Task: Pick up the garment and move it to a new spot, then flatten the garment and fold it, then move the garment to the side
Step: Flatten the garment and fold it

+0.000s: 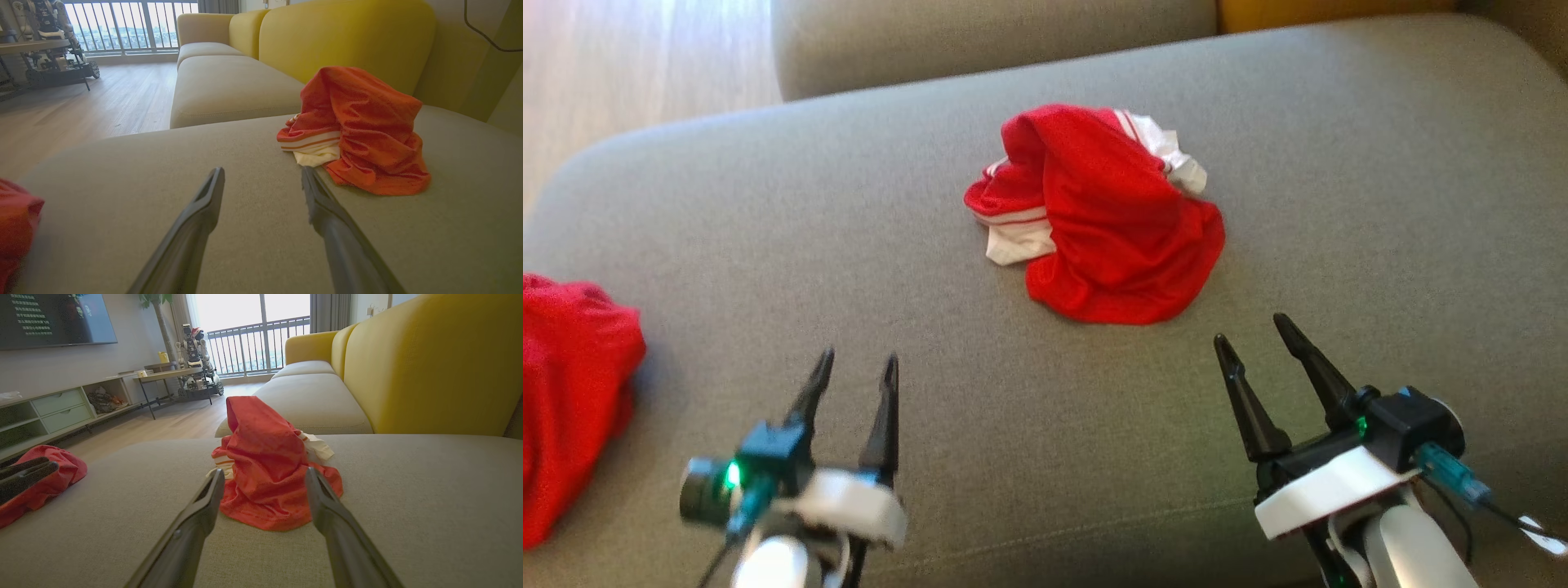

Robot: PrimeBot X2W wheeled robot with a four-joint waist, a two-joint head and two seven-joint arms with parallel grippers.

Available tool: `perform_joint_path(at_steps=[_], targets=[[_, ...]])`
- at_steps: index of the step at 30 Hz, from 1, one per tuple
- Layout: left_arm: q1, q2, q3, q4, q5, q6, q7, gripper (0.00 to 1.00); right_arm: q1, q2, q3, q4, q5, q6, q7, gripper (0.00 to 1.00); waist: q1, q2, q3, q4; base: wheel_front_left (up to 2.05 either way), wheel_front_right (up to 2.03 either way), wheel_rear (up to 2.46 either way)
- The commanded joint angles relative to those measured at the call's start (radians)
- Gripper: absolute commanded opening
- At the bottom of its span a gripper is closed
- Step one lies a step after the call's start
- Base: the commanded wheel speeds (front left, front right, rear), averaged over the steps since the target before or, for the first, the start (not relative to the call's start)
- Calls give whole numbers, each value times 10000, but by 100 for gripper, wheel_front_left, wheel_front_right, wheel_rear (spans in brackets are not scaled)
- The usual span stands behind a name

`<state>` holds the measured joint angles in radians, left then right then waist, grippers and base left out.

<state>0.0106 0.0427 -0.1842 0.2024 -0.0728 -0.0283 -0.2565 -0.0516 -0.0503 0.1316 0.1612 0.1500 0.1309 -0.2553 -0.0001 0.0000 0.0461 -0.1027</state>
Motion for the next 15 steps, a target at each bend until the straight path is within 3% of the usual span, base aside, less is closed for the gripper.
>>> perform_joint_path(at_steps=[1,15], targets=[[-1072,95,289,-108,147,-125,-53,100,-552,1,266,-440,-65,-2,-65,100,1,0,486,-21,0,0,0],[-5314,309,-140,2499,296,-792,-53,100,-1714,1,270,-931,-278,-2,-65,100,1,0,2703,-539,0,0,0]])
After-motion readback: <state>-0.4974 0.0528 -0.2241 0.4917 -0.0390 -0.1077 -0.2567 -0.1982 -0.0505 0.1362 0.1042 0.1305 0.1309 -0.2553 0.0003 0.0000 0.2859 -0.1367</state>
